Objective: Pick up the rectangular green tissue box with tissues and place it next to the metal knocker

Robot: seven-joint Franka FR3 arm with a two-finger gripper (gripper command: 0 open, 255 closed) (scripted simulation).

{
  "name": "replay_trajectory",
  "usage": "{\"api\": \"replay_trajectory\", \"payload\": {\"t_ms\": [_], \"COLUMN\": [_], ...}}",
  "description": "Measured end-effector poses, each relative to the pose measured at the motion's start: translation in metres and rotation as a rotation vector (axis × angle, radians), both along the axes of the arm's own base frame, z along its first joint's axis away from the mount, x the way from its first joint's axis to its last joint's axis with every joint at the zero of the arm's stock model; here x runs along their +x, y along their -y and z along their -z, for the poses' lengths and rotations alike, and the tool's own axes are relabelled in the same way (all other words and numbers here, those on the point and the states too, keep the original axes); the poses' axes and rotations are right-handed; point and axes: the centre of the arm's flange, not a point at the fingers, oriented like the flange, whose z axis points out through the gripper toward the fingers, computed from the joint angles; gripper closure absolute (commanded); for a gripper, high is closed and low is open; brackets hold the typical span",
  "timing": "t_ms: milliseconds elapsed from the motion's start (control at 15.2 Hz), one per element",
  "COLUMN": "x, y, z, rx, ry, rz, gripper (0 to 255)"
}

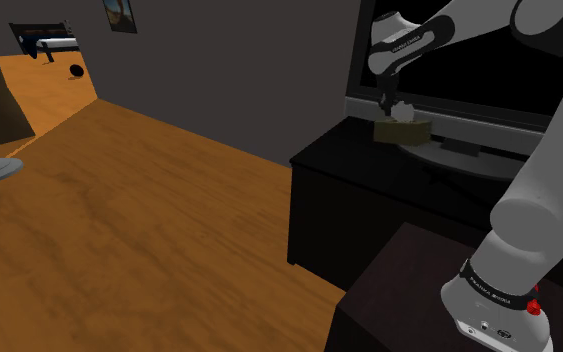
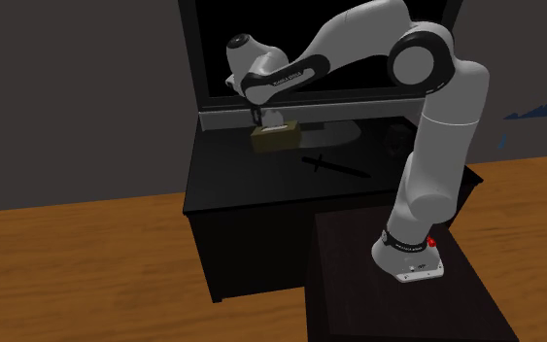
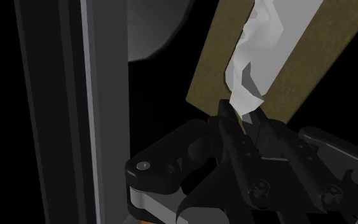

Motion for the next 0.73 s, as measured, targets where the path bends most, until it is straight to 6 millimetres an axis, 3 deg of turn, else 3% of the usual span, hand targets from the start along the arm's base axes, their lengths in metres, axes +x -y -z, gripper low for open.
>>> {"api": "replay_trajectory", "payload": {"t_ms": [726], "x": [-0.001], "y": [0.001], "z": [-0.059], "rx": [0.000], "ry": [0.000], "rz": [0.000], "gripper": [255]}}
